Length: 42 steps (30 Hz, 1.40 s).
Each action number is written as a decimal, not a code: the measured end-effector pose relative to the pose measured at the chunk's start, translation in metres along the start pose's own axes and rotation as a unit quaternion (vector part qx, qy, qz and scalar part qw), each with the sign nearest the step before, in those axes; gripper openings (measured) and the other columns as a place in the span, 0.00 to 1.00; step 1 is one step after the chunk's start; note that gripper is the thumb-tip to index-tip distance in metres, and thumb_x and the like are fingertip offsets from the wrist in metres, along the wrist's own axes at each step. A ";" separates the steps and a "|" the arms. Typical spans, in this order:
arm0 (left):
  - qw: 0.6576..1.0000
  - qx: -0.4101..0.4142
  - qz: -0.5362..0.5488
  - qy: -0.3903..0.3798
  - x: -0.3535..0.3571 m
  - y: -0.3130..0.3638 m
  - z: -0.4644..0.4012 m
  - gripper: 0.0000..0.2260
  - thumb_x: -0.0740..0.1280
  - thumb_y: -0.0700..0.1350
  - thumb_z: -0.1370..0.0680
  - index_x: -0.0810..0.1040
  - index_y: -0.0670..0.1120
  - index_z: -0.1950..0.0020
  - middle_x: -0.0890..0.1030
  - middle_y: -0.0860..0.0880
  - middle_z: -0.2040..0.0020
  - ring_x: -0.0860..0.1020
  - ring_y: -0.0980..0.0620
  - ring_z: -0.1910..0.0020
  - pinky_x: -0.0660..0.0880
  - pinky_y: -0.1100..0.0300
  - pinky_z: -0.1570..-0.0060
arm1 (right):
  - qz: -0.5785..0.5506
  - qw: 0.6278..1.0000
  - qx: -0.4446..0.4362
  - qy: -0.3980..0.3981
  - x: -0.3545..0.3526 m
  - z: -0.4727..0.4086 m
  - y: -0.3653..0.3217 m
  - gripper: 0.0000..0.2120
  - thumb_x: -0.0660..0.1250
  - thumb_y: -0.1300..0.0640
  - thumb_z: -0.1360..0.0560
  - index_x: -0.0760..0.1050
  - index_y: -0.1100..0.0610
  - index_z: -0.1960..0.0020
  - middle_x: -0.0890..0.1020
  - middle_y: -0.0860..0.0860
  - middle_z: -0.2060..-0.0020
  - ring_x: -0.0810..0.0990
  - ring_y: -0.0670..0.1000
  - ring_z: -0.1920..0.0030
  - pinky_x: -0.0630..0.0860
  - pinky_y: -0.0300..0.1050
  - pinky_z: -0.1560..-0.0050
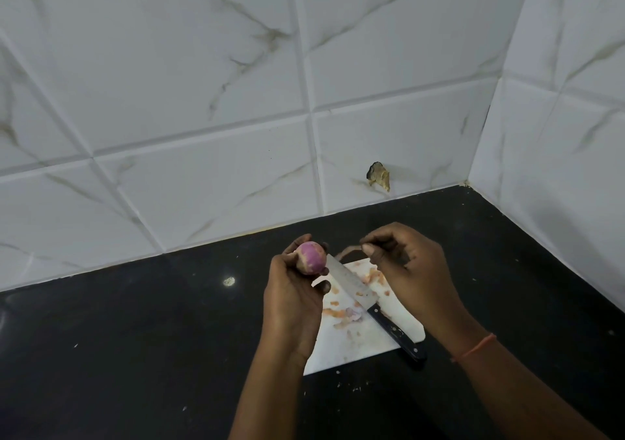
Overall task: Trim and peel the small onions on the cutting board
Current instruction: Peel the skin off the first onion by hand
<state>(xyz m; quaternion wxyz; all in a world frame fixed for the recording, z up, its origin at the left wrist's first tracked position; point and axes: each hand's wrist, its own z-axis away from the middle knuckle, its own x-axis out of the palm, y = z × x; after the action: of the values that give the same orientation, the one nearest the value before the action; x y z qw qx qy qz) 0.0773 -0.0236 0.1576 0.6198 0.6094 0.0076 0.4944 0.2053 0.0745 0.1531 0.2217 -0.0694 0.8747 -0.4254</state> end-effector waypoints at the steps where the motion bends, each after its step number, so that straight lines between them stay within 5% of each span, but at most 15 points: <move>1: 1.000 0.003 0.000 0.003 -0.001 0.000 -0.001 0.15 0.53 0.43 0.19 0.78 0.44 0.43 0.82 0.43 0.52 0.73 0.50 0.60 0.64 0.56 0.62 | 0.002 1.000 0.009 0.018 0.002 0.000 0.001 0.06 0.72 0.63 0.27 0.80 0.54 0.54 0.82 0.42 0.60 0.82 0.44 0.56 0.78 0.34 0.57; 6: 0.999 -0.009 0.030 -0.019 -0.001 0.000 -0.001 0.14 0.54 0.43 0.20 0.78 0.44 0.45 0.82 0.43 0.53 0.72 0.50 0.60 0.64 0.57 0.63 | 0.043 0.998 0.027 0.023 0.009 0.002 0.001 0.09 0.71 0.65 0.27 0.82 0.53 0.51 0.84 0.44 0.57 0.81 0.40 0.53 0.75 0.28 0.54; 11: 0.998 -0.002 0.023 -0.061 0.003 -0.001 0.002 0.13 0.54 0.42 0.20 0.78 0.43 0.46 0.81 0.42 0.54 0.77 0.44 0.53 0.70 0.54 0.54 | -0.013 0.996 -0.050 -0.079 0.020 0.005 -0.014 0.13 0.71 0.59 0.25 0.79 0.52 0.41 0.81 0.44 0.48 0.80 0.44 0.49 0.77 0.32 0.54; 17: 0.994 0.034 -0.075 -0.071 0.001 -0.002 0.004 0.14 0.53 0.41 0.19 0.79 0.44 0.48 0.81 0.44 0.53 0.74 0.49 0.57 0.68 0.56 0.63 | -0.035 0.995 -0.032 -0.089 0.023 0.000 -0.015 0.08 0.72 0.60 0.26 0.80 0.54 0.47 0.79 0.44 0.52 0.79 0.46 0.52 0.77 0.37 0.56; 21: 0.993 0.034 -0.092 -0.069 0.001 -0.003 0.005 0.10 0.58 0.42 0.22 0.79 0.44 0.49 0.78 0.44 0.53 0.72 0.50 0.59 0.68 0.57 0.65 | -0.018 0.995 -0.041 -0.086 0.020 -0.002 -0.015 0.04 0.72 0.62 0.27 0.80 0.56 0.53 0.79 0.44 0.57 0.79 0.45 0.55 0.75 0.32 0.57; 31: 0.989 0.043 -0.119 -0.079 0.006 -0.002 0.009 0.14 0.55 0.40 0.19 0.79 0.46 0.53 0.77 0.45 0.57 0.70 0.51 0.62 0.66 0.55 0.64 | -0.002 0.994 -0.043 -0.101 0.018 -0.002 -0.009 0.05 0.68 0.60 0.23 0.78 0.55 0.47 0.78 0.44 0.54 0.78 0.44 0.52 0.75 0.34 0.54; 36: 0.985 0.058 -0.146 -0.072 0.007 -0.001 0.005 0.10 0.61 0.45 0.30 0.80 0.48 0.55 0.80 0.49 0.61 0.73 0.52 0.64 0.68 0.57 0.67 | -0.044 0.992 -0.062 -0.098 0.013 -0.004 -0.010 0.04 0.72 0.62 0.27 0.82 0.59 0.52 0.79 0.47 0.57 0.79 0.49 0.56 0.78 0.41 0.58; 42: 0.948 0.097 -0.294 -0.079 0.002 -0.003 0.007 0.09 0.63 0.54 0.32 0.77 0.58 0.55 0.78 0.49 0.54 0.73 0.54 0.60 0.70 0.54 0.60 | -0.007 0.989 -0.034 -0.142 0.010 -0.008 -0.008 0.05 0.69 0.64 0.25 0.78 0.54 0.52 0.77 0.45 0.56 0.78 0.46 0.54 0.75 0.36 0.55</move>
<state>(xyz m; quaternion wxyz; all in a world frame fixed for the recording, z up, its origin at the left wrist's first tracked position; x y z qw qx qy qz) 0.0844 -0.0269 0.1580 0.6742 0.6741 0.1854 0.2379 0.1926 0.0718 0.1607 0.3385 -0.1425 0.8478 -0.3825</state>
